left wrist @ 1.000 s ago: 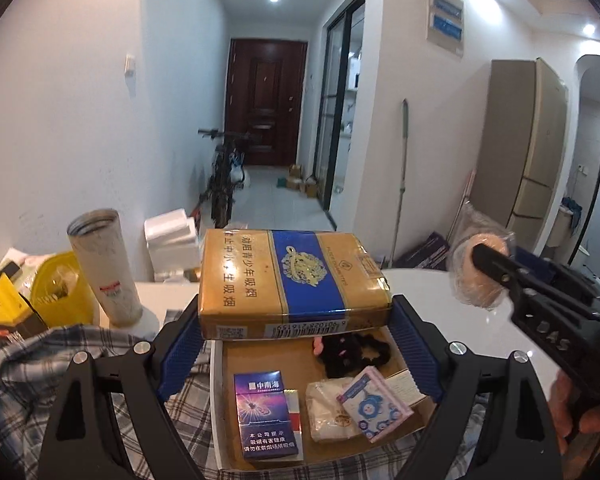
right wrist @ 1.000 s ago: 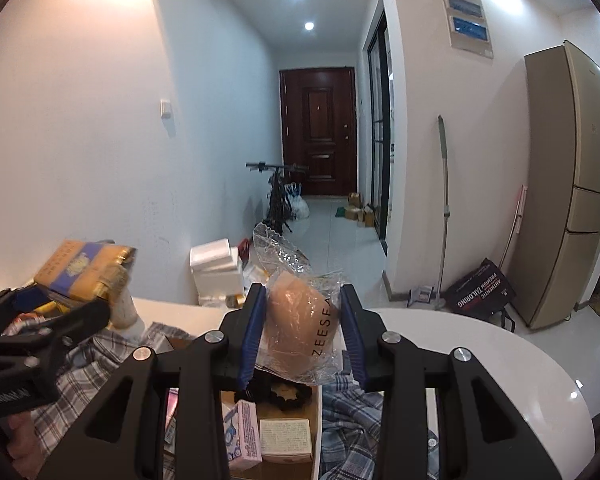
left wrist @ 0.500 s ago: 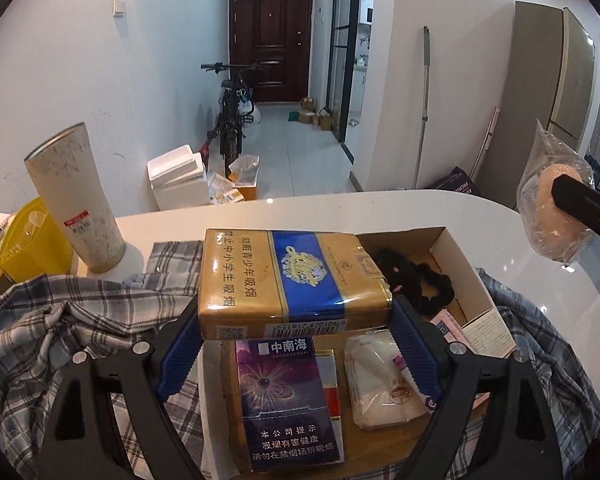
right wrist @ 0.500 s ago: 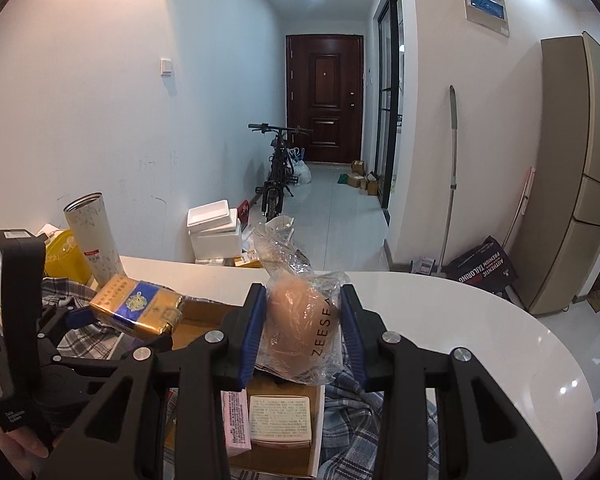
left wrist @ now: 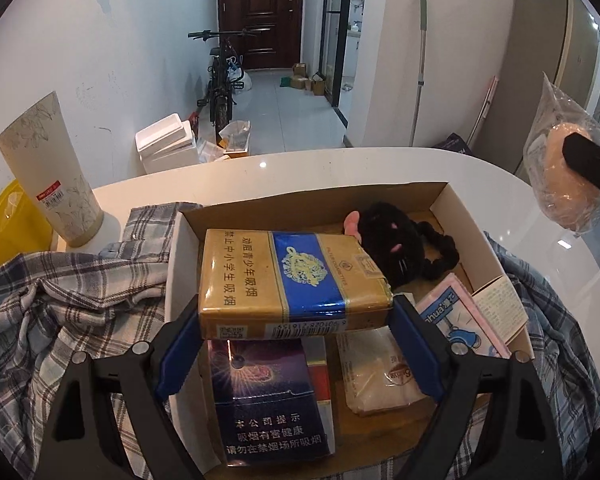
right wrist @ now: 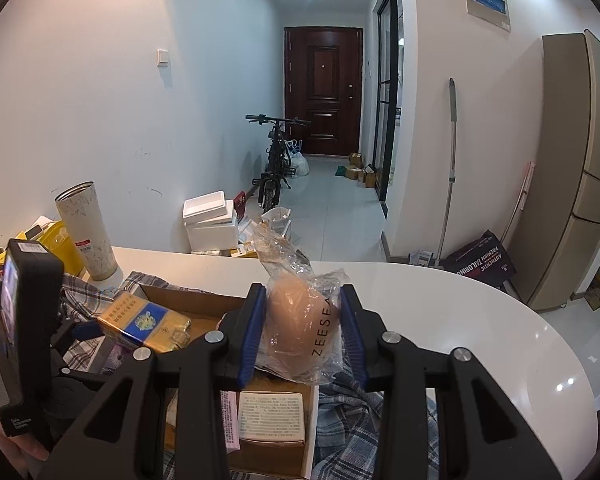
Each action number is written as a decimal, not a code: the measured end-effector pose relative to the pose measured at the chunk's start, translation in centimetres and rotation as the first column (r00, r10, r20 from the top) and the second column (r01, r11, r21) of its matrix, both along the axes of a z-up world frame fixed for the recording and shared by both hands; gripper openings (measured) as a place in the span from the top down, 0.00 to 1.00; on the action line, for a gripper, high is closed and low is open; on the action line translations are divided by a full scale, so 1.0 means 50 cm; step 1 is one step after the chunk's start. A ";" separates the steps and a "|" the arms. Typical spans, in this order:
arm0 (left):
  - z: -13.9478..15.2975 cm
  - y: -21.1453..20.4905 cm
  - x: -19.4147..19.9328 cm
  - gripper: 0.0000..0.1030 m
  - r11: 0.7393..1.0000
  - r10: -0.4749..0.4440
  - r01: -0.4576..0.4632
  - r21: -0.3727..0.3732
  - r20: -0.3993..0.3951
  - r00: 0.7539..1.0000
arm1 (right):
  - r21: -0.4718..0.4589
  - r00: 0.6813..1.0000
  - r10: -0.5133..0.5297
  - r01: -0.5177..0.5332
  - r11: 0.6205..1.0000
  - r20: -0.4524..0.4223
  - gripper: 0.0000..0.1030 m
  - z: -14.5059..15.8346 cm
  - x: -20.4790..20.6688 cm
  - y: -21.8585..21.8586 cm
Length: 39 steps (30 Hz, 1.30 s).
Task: Organize objects
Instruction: 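Lower the gold pack into the box and open the left tool, then lower the bagged sponge into the box and open the right tool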
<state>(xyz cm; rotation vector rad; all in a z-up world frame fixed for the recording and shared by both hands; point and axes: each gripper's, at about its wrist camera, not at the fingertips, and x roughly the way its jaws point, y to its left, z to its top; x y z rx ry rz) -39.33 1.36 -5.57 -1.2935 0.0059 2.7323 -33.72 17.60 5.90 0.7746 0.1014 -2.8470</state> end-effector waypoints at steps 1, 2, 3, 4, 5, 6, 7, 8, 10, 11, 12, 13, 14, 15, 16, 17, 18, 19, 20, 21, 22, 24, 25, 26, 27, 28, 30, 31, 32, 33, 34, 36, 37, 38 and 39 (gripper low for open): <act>0.007 0.001 0.005 0.12 1.000 -0.006 0.006 0.008 -0.024 1.000 | -0.002 1.000 0.000 0.000 1.000 -0.002 0.65 0.000 0.000 0.000; 0.015 0.002 0.011 0.12 1.000 -0.011 0.012 0.012 -0.047 0.999 | -0.005 1.000 0.001 -0.001 1.000 -0.004 0.65 0.001 0.001 0.000; 0.026 0.004 0.018 0.12 1.000 -0.017 0.019 0.016 -0.081 0.997 | -0.008 1.000 0.002 -0.002 1.000 -0.004 0.65 0.002 0.002 0.001; 0.040 0.005 0.027 0.11 0.999 -0.024 0.026 0.021 -0.123 0.992 | -0.013 1.000 0.005 -0.006 1.000 -0.005 0.65 0.002 0.002 0.001; 0.054 0.006 0.039 0.10 0.999 -0.031 0.036 0.026 -0.171 0.985 | -0.017 1.000 0.008 -0.008 1.000 -0.006 0.65 0.003 0.003 0.002; 0.064 0.007 0.047 0.03 0.999 -0.033 0.040 0.028 -0.202 0.979 | -0.021 1.000 0.010 -0.010 1.000 -0.007 0.65 0.004 0.004 0.002; 0.073 0.008 0.052 0.00 0.999 -0.033 0.040 0.028 -0.222 0.974 | -0.024 1.000 0.010 -0.010 1.000 -0.006 0.65 0.004 0.003 0.002; 0.078 0.010 0.056 0.00 0.999 -0.033 0.040 0.027 -0.234 0.972 | -0.025 1.000 0.010 -0.011 1.000 -0.005 0.65 0.003 0.003 0.002; 0.077 0.015 0.050 0.00 0.999 -0.039 0.045 0.022 -0.209 0.977 | -0.024 1.000 0.009 -0.009 1.000 -0.004 0.65 0.002 0.002 0.000; 0.074 0.015 0.046 0.00 0.999 -0.040 0.046 0.026 -0.198 0.979 | -0.024 1.000 0.008 -0.008 1.000 -0.005 0.65 0.002 0.003 0.000; 0.074 0.014 0.045 0.00 0.999 -0.036 0.043 0.030 -0.195 0.980 | -0.024 1.000 0.008 -0.008 1.000 -0.004 0.65 0.001 0.002 0.000; 0.076 0.011 0.045 0.00 0.999 -0.026 0.034 0.038 -0.200 0.979 | -0.024 1.000 0.008 -0.009 1.000 -0.004 0.65 0.002 0.002 0.000; 0.083 0.006 0.048 0.00 0.998 -0.015 0.026 0.049 -0.216 0.976 | -0.026 1.000 0.008 -0.008 1.000 -0.005 0.65 0.002 0.003 0.000; 0.093 0.001 0.054 0.00 0.998 -0.005 0.021 0.064 -0.239 0.971 | -0.028 1.000 0.008 -0.008 1.000 -0.006 0.65 0.002 0.003 0.000; 0.105 -0.006 0.063 0.00 0.996 0.007 0.016 0.083 -0.271 0.963 | -0.031 1.000 0.010 -0.010 0.999 -0.008 0.65 0.003 0.004 -0.001; 0.121 -0.016 0.075 0.00 0.994 0.022 0.012 0.107 -0.310 0.950 | -0.036 1.000 0.012 -0.013 0.999 -0.009 0.65 0.004 0.004 0.000; 0.134 -0.024 0.085 0.00 0.992 0.036 0.008 0.125 -0.343 0.939 | -0.041 1.000 0.015 -0.015 0.999 -0.009 0.65 0.005 0.005 0.000; 0.149 -0.032 0.097 0.00 0.990 0.054 0.000 0.140 -0.380 0.924 | -0.048 1.000 0.018 -0.018 0.999 -0.010 0.65 0.006 0.005 0.001; 0.164 -0.038 0.110 0.00 0.989 0.078 -0.017 0.147 -0.419 0.905 | -0.056 1.000 0.022 -0.022 0.998 -0.010 0.65 0.006 0.005 0.001; 0.177 -0.042 0.122 0.00 0.989 0.101 -0.039 0.144 -0.454 0.885 | -0.063 1.000 0.027 -0.027 0.998 -0.007 0.65 0.005 0.004 0.001; 0.184 -0.044 0.128 0.00 0.989 0.116 -0.056 0.139 -0.473 0.873 | -0.071 1.000 0.031 -0.031 0.997 -0.002 0.65 0.002 0.002 0.001; 0.195 -0.049 0.135 0.00 0.987 0.139 -0.080 0.137 -0.499 0.856 | -0.086 0.999 0.037 -0.036 0.996 0.011 0.64 -0.006 -0.005 0.000; 0.196 -0.052 0.135 0.00 0.987 0.138 -0.076 0.143 -0.499 0.856 | -0.087 0.999 0.039 -0.037 0.996 0.017 0.64 -0.013 -0.009 -0.002; 0.194 -0.054 0.131 0.00 0.986 0.134 -0.066 0.153 -0.493 0.860 | -0.082 0.999 0.037 -0.035 0.996 0.021 0.64 -0.020 -0.015 -0.005; 0.191 -0.057 0.127 0.00 0.985 0.133 -0.059 0.163 -0.485 0.865 | -0.079 0.999 0.036 -0.034 0.996 0.025 0.64 -0.026 -0.019 -0.007; 0.187 -0.058 0.123 0.00 0.983 0.135 -0.057 0.175 -0.473 0.871 | -0.079 0.999 0.038 -0.036 0.996 0.032 0.64 -0.035 -0.024 -0.009; 0.175 -0.062 0.112 0.00 0.979 0.137 -0.054 0.195 -0.441 0.887 | -0.096 0.996 0.059 -0.053 0.994 0.063 0.64 -0.053 -0.037 -0.011; 0.170 -0.061 0.109 0.00 0.979 0.135 -0.053 0.197 -0.432 0.892 | -0.109 0.994 0.069 -0.060 0.992 0.081 0.63 -0.063 -0.043 -0.012; 0.167 -0.061 0.105 0.00 0.979 0.132 -0.052 0.196 -0.422 0.897 | -0.121 0.992 0.077 -0.065 0.991 0.099 0.63 -0.071 -0.049 -0.014; 0.163 -0.056 0.101 0.00 0.980 0.130 -0.052 0.193 -0.417 0.899 | -0.128 0.990 0.083 -0.068 0.989 0.116 0.63 -0.079 -0.053 -0.015; 0.162 -0.054 0.103 0.00 0.980 0.129 -0.052 0.192 -0.417 0.900 | -0.130 0.988 0.087 -0.070 0.989 0.130 0.63 -0.087 -0.056 -0.018; 0.162 -0.054 0.102 0.00 0.980 0.127 -0.050 0.191 -0.416 0.900 | -0.133 0.984 0.094 -0.074 0.988 0.151 0.63 -0.099 -0.060 -0.021; 0.161 -0.053 0.101 0.00 0.980 0.125 -0.047 0.192 -0.416 0.901 | -0.136 0.982 0.097 -0.075 0.988 0.161 0.63 -0.103 -0.061 -0.018; 0.161 -0.052 0.101 0.00 0.981 0.123 -0.046 0.191 -0.415 0.901 | -0.140 0.981 0.100 -0.077 0.987 0.169 0.63 -0.106 -0.063 -0.019; 0.159 -0.050 0.099 0.00 0.982 0.120 -0.046 0.185 -0.412 0.903 | -0.141 0.979 0.101 -0.077 0.987 0.174 0.63 -0.109 -0.063 -0.020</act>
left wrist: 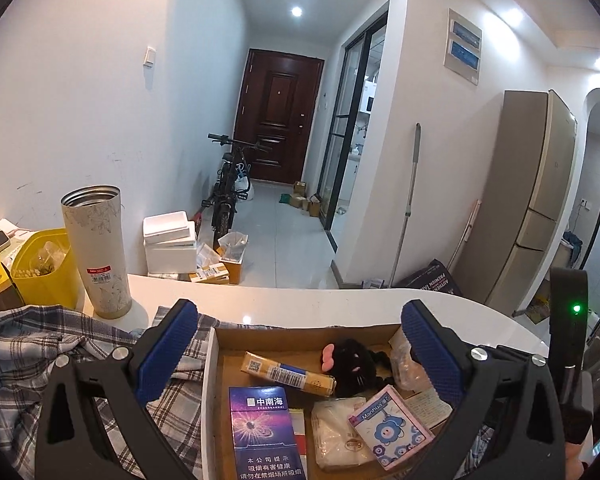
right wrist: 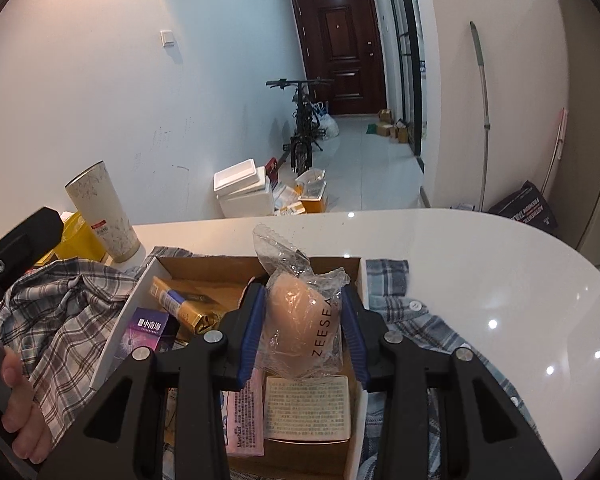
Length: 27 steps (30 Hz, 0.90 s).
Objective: Organize objects
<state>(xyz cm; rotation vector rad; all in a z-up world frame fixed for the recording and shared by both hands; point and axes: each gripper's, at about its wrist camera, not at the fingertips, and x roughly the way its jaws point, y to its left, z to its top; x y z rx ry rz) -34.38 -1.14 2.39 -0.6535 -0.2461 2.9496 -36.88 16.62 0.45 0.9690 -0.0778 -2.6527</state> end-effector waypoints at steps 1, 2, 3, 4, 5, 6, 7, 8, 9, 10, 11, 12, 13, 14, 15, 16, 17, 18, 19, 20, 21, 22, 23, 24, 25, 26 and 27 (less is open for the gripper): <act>0.001 -0.001 0.003 0.00 1.000 -0.003 0.003 -0.004 0.001 1.000 | 0.003 1.000 -0.001 0.001 1.000 0.002 0.62 -0.002 -0.001 0.001; -0.001 0.002 0.002 0.00 1.000 -0.007 0.007 -0.014 -0.001 1.000 | 0.007 1.000 -0.003 0.003 1.000 0.003 0.61 -0.003 0.000 0.002; -0.001 0.005 0.003 0.00 1.000 -0.007 0.007 -0.021 -0.002 1.000 | 0.010 1.000 -0.004 0.004 1.000 0.004 0.56 -0.004 0.000 0.002; -0.001 0.006 0.005 0.00 1.000 -0.007 0.006 -0.030 -0.003 1.000 | 0.010 1.000 -0.005 0.005 1.000 0.005 0.49 -0.003 0.001 0.004; 0.000 0.009 0.007 0.00 0.999 -0.008 0.008 -0.038 -0.006 1.000 | 0.008 1.000 -0.008 0.008 1.000 0.006 0.45 -0.003 0.001 0.006; 0.002 0.010 0.008 0.00 0.999 -0.011 0.010 -0.043 -0.009 1.000 | 0.006 1.000 -0.013 0.013 1.000 0.004 0.39 -0.002 0.002 0.008; 0.003 0.012 0.011 0.00 0.999 -0.012 0.012 -0.048 -0.013 1.000 | 0.006 1.000 -0.016 0.016 1.000 0.001 0.39 0.000 0.002 0.008; 0.005 0.014 0.013 0.00 0.999 -0.012 0.011 -0.053 -0.018 1.000 | 0.006 1.000 -0.016 0.016 1.000 0.000 0.39 0.003 0.003 0.010; 0.008 0.015 0.016 0.00 0.998 -0.011 0.010 -0.059 -0.024 1.000 | 0.005 1.000 -0.015 0.016 1.000 -0.002 0.38 0.006 0.004 0.011; 0.013 0.017 0.019 0.00 0.998 -0.010 0.008 -0.064 -0.030 1.000 | 0.006 1.000 -0.020 0.020 1.000 -0.005 0.35 0.010 0.006 0.013; 0.020 0.017 0.023 0.00 0.998 -0.009 0.007 -0.069 -0.036 0.999 | 0.009 1.000 -0.028 0.028 1.000 -0.011 0.33 0.016 0.008 0.015; 0.024 0.017 0.026 0.00 0.997 -0.010 0.006 -0.072 -0.043 0.999 | 0.013 0.999 -0.036 0.036 0.999 -0.022 0.31 0.023 0.011 0.017; 0.030 0.017 0.031 0.00 0.997 -0.008 0.003 -0.077 -0.055 0.998 | 0.020 0.998 -0.045 0.046 0.999 -0.038 0.31 0.033 0.017 0.019; 0.037 0.020 0.038 0.00 0.996 -0.001 -0.006 -0.091 -0.072 0.997 | 0.029 0.997 -0.056 0.058 0.998 -0.055 0.31 0.044 0.022 0.020; 0.043 0.023 0.044 0.00 0.994 0.006 -0.016 -0.108 -0.089 0.996 | 0.035 0.995 -0.064 0.067 0.997 -0.072 0.29 0.055 0.028 0.020; 0.049 0.025 0.050 0.00 0.992 0.013 -0.026 -0.123 -0.105 0.994 | 0.036 0.993 -0.069 0.073 0.997 -0.093 0.25 0.068 0.035 0.022; 0.056 0.025 0.057 0.00 0.990 0.024 -0.040 -0.132 -0.120 0.992 | 0.033 0.990 -0.075 0.080 0.996 -0.118 0.22 0.082 0.043 0.024; 0.065 0.023 0.064 0.00 0.990 0.034 -0.051 -0.131 -0.133 0.991 | 0.031 0.986 -0.085 0.090 0.995 -0.144 0.18 0.095 0.052 0.028; 0.073 0.021 0.072 0.00 0.991 0.037 -0.056 -0.124 -0.145 0.989 | 0.028 0.980 -0.097 0.103 0.994 -0.172 0.12 0.109 0.061 0.032; 0.081 0.019 0.080 0.00 0.992 0.038 -0.057 -0.116 -0.156 0.987 | 0.026 0.975 -0.106 0.113 0.993 -0.195 0.09 0.120 0.070 0.036; 0.091 0.016 0.089 0.00 0.993 0.038 -0.057 -0.106 -0.171 0.985 | 0.021 0.968 -0.117 0.124 0.992 -0.223 0.03 0.132 0.080 0.040; 0.103 0.011 0.100 0.00 0.994 0.036 -0.055 -0.097 -0.187 0.982 | 0.014 0.960 -0.123 0.131 0.991 -0.252 0.02 0.145 0.089 0.042; 0.116 0.009 0.111 0.00 0.995 0.029 -0.048 -0.091 -0.204 0.979 | 0.008 0.952 -0.125 0.133 0.991 -0.278 0.02 0.155 0.098 0.043; 0.127 0.009 0.121 0.00 0.995 0.025 -0.047 -0.092 -0.219 0.975 | 0.007 0.946 -0.125 0.133 0.991 -0.299 0.01 0.165 0.106 0.044; 0.138 0.009 0.132 0.00 0.994 0.028 -0.052 -0.098 -0.236 0.971 | 0.009 0.940 -0.124 0.134 0.991 -0.317 0.01 0.175 0.114 0.043; 0.149 0.011 0.143 0.00 0.992 0.035 -0.065 -0.111 -0.255 0.966 | 0.011 0.935 -0.123 0.135 0.991 -0.334 0.00 0.185 0.120 0.043; 0.158 0.013 0.153 0.00 0.990 0.039 -0.075 -0.123 -0.270 0.962 | 0.011 0.929 -0.126 0.138 0.990 -0.348 0.00 0.194 0.127 0.043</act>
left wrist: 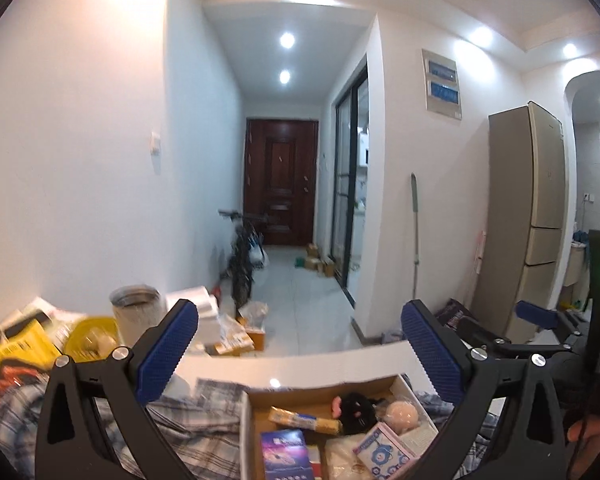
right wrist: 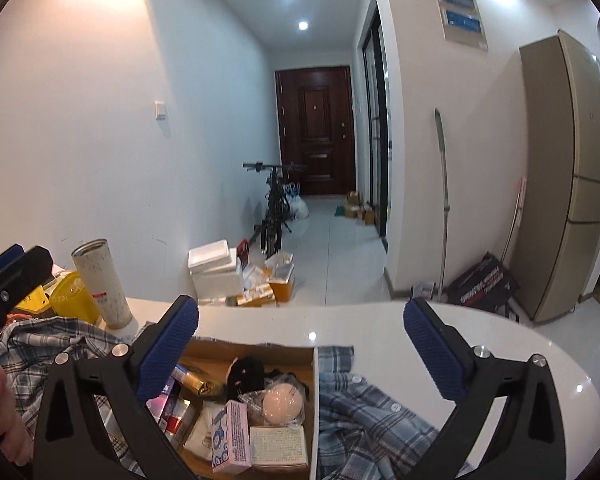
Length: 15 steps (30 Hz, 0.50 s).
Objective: Organize objects
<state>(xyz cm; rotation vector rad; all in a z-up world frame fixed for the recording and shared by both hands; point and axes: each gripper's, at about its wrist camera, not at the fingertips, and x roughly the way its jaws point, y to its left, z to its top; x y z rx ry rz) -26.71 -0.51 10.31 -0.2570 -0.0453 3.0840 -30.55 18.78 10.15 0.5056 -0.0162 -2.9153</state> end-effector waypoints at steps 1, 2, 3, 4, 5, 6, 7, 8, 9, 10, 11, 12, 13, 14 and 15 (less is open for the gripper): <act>0.008 0.002 0.010 0.00 1.000 0.002 -0.002 -0.010 -0.015 1.000 | 0.000 1.000 -0.003 0.003 1.000 -0.013 0.00 0.010 0.006 -0.001; 0.016 0.004 0.021 0.00 1.000 0.000 -0.001 -0.019 -0.032 0.999 | -0.004 1.000 -0.005 0.005 1.000 -0.022 0.00 0.018 0.011 0.001; 0.023 0.006 0.031 0.00 1.000 0.000 -0.001 -0.024 -0.044 0.999 | -0.009 1.000 -0.007 0.006 1.000 -0.030 0.00 0.026 0.017 0.002; 0.029 0.008 0.039 0.00 1.000 -0.003 0.002 -0.027 -0.053 0.999 | -0.018 0.999 -0.008 0.008 1.000 -0.038 0.00 0.034 0.023 0.004; 0.036 0.010 0.048 0.00 0.999 -0.021 0.019 -0.027 -0.057 0.998 | -0.024 0.999 -0.006 0.005 1.000 -0.047 0.00 0.042 0.030 0.006; 0.039 0.011 0.052 0.00 0.999 -0.038 0.037 -0.027 -0.057 0.998 | -0.028 0.998 -0.004 0.002 1.000 -0.056 0.00 0.048 0.038 0.008; 0.043 0.012 0.057 0.00 0.998 -0.053 0.052 -0.023 -0.058 0.997 | -0.029 0.998 -0.005 0.003 1.000 -0.067 0.00 0.055 0.043 0.009; 0.046 0.013 0.062 0.00 0.999 -0.050 0.049 -0.017 -0.062 0.997 | -0.026 0.997 -0.010 0.007 1.000 -0.079 0.00 0.060 0.049 0.010; 0.050 0.014 0.068 0.00 0.999 -0.043 0.043 -0.012 -0.068 0.997 | -0.020 0.996 -0.013 0.011 1.000 -0.092 0.00 0.065 0.054 0.009; 0.053 0.014 0.073 0.00 0.999 -0.044 0.043 -0.011 -0.071 0.997 | -0.010 0.995 -0.016 0.015 1.000 -0.102 0.00 0.069 0.059 0.008; 0.056 0.016 0.077 0.00 0.999 -0.045 0.044 -0.013 -0.072 0.996 | 0.002 0.994 -0.020 0.020 1.000 -0.111 0.00 0.071 0.063 0.007; 0.061 0.017 0.083 0.00 0.999 -0.043 0.042 -0.019 -0.076 0.996 | 0.009 0.993 -0.023 0.024 1.000 -0.119 0.00 0.076 0.069 0.006; 0.064 0.019 0.089 0.00 0.999 -0.041 0.039 -0.024 -0.083 0.996 | 0.008 0.992 -0.026 0.027 1.000 -0.127 0.00 0.080 0.074 0.006; 0.070 0.021 0.100 0.00 0.999 -0.036 0.033 -0.034 -0.101 0.994 | -0.001 0.991 -0.028 0.028 1.000 -0.130 0.00 0.084 0.078 0.008; 0.074 0.023 0.108 0.00 0.999 -0.031 0.026 -0.043 -0.114 0.993 | -0.019 0.992 -0.026 0.023 1.000 -0.127 0.00 0.087 0.081 0.010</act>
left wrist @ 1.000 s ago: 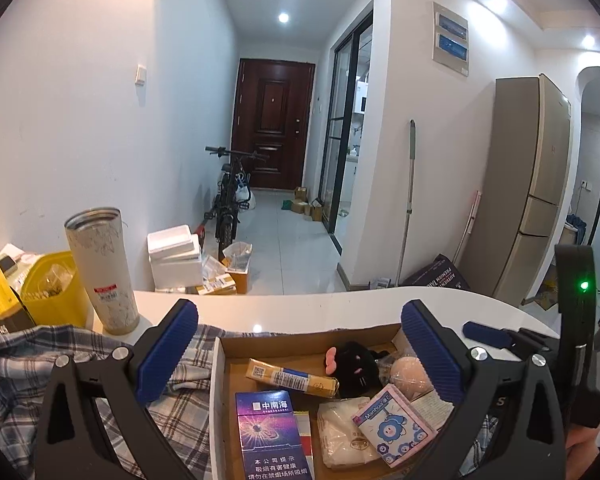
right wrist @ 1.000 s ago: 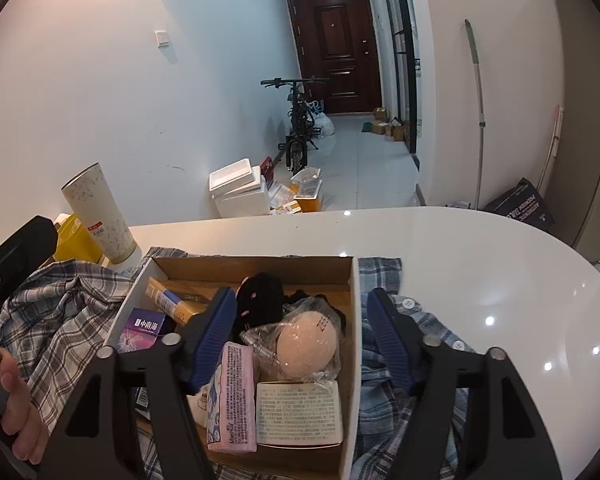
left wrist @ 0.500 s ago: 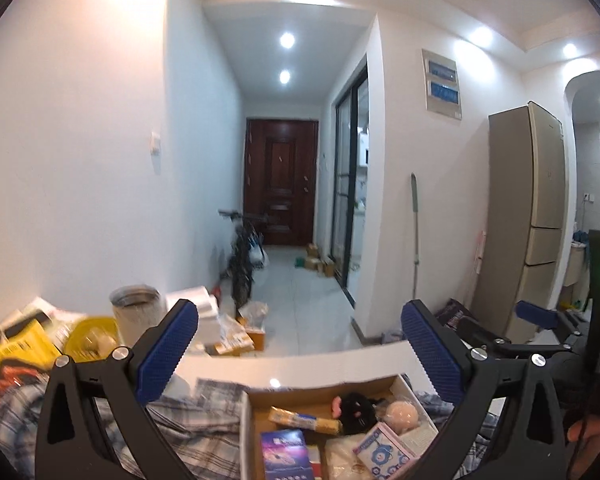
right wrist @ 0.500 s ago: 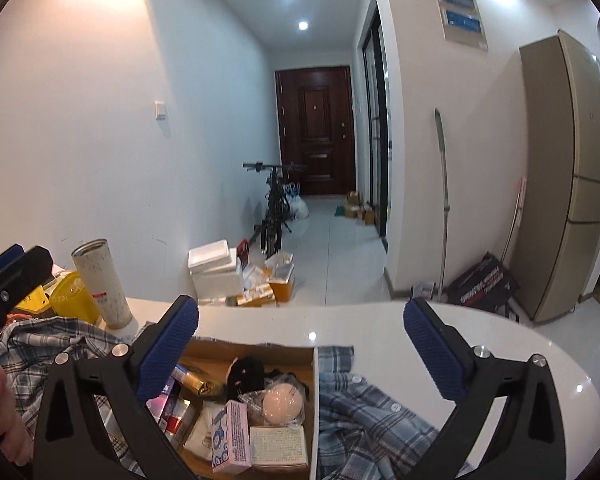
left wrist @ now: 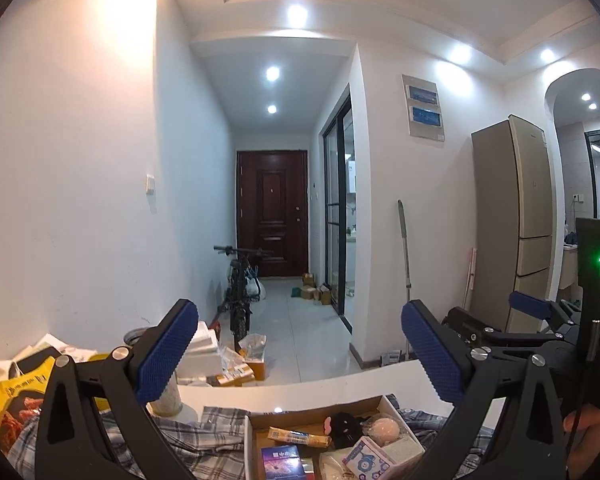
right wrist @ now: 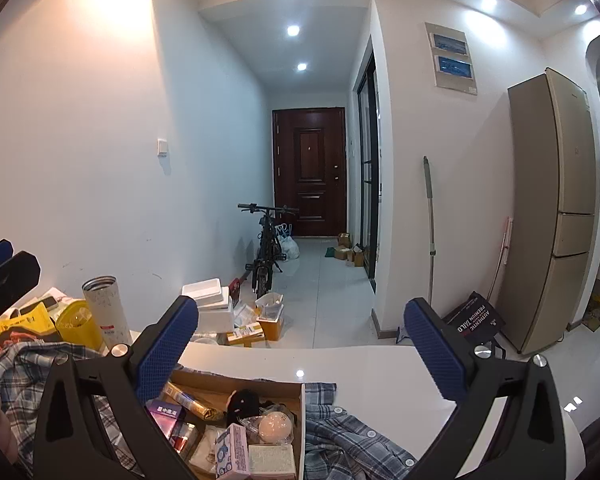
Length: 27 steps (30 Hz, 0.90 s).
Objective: Organize objects
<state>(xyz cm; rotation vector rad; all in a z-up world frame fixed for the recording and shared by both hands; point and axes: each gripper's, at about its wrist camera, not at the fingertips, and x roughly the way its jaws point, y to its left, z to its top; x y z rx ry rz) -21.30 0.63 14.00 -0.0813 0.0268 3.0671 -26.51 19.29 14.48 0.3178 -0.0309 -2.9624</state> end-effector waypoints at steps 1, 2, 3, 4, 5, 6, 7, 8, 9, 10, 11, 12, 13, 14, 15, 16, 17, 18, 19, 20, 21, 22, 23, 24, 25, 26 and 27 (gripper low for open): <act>0.004 0.001 0.008 0.00 1.000 0.006 -0.006 -0.007 -0.010 1.000 | -0.015 1.000 0.009 -0.008 1.000 0.006 0.00 0.002 0.003 0.001; 0.010 0.002 0.019 0.00 1.000 0.016 -0.016 -0.007 -0.026 1.000 | -0.022 1.000 0.016 -0.015 1.000 0.011 0.00 0.005 0.005 0.001; 0.015 0.000 0.027 0.00 1.000 0.018 -0.018 0.005 -0.035 0.999 | -0.021 1.000 0.015 -0.015 1.000 0.010 0.00 0.009 0.009 -0.001; 0.018 -0.003 0.041 0.00 0.999 0.009 -0.007 0.032 -0.047 0.999 | -0.011 1.000 0.011 -0.011 1.000 0.004 0.00 0.014 0.014 -0.004; 0.023 -0.007 0.056 0.00 0.998 -0.018 0.021 0.057 -0.055 0.998 | -0.002 1.000 0.010 -0.010 1.000 -0.001 0.00 0.021 0.020 -0.008; 0.025 -0.011 0.070 0.00 0.997 -0.039 0.043 0.063 -0.058 0.998 | 0.005 1.000 0.013 -0.013 1.000 -0.004 0.00 0.029 0.026 -0.011; 0.030 -0.011 0.083 0.00 0.997 -0.046 0.050 0.056 -0.061 0.997 | 0.014 1.000 0.021 -0.021 1.000 -0.008 0.00 0.036 0.036 -0.011; 0.037 -0.009 0.103 0.00 0.999 -0.034 0.037 0.035 -0.069 0.997 | 0.025 0.999 0.030 -0.029 0.999 -0.013 0.00 0.041 0.046 -0.011; 0.044 -0.010 0.119 0.00 0.999 -0.028 0.030 0.023 -0.078 0.997 | 0.038 0.999 0.032 -0.031 0.999 -0.024 0.00 0.049 0.061 -0.010; 0.049 -0.013 0.133 0.00 0.999 -0.028 0.030 0.022 -0.085 0.996 | 0.046 0.999 0.028 -0.026 0.999 -0.036 0.00 0.056 0.074 -0.005; 0.056 -0.018 0.155 0.00 0.999 -0.033 0.035 0.032 -0.088 0.996 | 0.052 0.999 0.019 -0.017 0.999 -0.046 0.00 0.061 0.087 -0.002; 0.061 -0.021 0.170 0.00 0.998 -0.036 0.039 0.042 -0.082 0.996 | 0.053 0.999 0.009 -0.006 0.999 -0.051 0.00 0.064 0.098 0.001; 0.067 -0.022 0.182 0.00 0.998 -0.035 0.039 0.048 -0.074 0.997 | 0.052 0.998 0.001 0.002 0.999 -0.055 0.00 0.068 0.112 0.006; 0.072 -0.023 0.195 0.00 0.998 -0.026 0.029 0.051 -0.059 0.998 | 0.051 0.998 0.000 0.003 0.999 -0.059 0.00 0.072 0.127 0.010; 0.075 -0.023 0.209 0.00 0.998 -0.019 0.021 0.054 -0.048 0.999 | 0.054 0.998 0.003 0.001 0.999 -0.062 0.00 0.075 0.141 0.013; 0.078 -0.023 0.221 0.00 0.998 -0.019 0.022 0.058 -0.045 0.999 | 0.060 0.998 0.005 -0.001 0.998 -0.067 0.00 0.080 0.159 0.016; 0.080 -0.024 0.240 0.00 0.997 -0.025 0.028 0.066 -0.045 0.999 | 0.063 0.997 0.006 -0.001 0.998 -0.073 0.00 0.083 0.175 0.019; 0.082 -0.024 0.257 0.00 0.997 -0.025 0.028 0.070 -0.043 0.999 | 0.063 0.997 0.007 -0.002 0.998 -0.080 0.00 0.087 0.192 0.023; 0.084 -0.023 0.273 0.00 0.997 -0.026 0.029 0.071 -0.042 0.999 | 0.060 0.996 0.011 -0.005 0.998 -0.088 0.00 0.090 0.212 0.027; 0.086 -0.023 0.291 0.00 0.997 -0.033 0.036 0.074 -0.045 0.998 | 0.058 0.996 0.015 -0.010 0.998 -0.093 0.00 0.094 0.228 0.030; 0.089 -0.023 0.306 0.00 0.996 -0.035 0.039 0.078 -0.047 0.998 | 0.055 0.995 0.020 -0.015 0.998 -0.099 0.00 0.098 0.245 0.034; 0.091 -0.023 0.323 0.00 0.996 -0.035 0.039 0.082 -0.048 0.998 | 0.053 0.994 0.026 -0.020 0.998 -0.105 0.00 0.101 0.262 0.038; 0.094 -0.023 0.336 0.00 0.995 -0.042 0.046 0.086 -0.051 0.998 | 0.053 0.994 0.030 -0.024 0.998 -0.109 0.00 0.104 0.273 0.041; 0.096 -0.024 0.349 0.00 0.995 -0.051 0.056 0.088 -0.053 0.997 | 0.053 0.993 0.033 -0.027 0.998 -0.111 0.00 0.107 0.284 0.042; 0.103 -0.024 0.357 0.00 0.994 -0.057 0.061 0.089 -0.054 0.997 | 0.051 0.993 0.035 -0.030 0.998 -0.112 0.00 0.109 0.296 0.045; 0.105 -0.026 0.368 0.00 0.993 -0.063 0.067 0.095 -0.052 0.997 | 0.049 0.993 0.037 -0.032 0.998 -0.114 0.00 0.111 0.306 0.047; 0.111 -0.028 0.371 0.00 0.992 -0.070 0.075 0.104 -0.051 0.996 | 0.052 0.993 0.039 -0.033 0.998 -0.115 0.00 0.112 0.314 0.048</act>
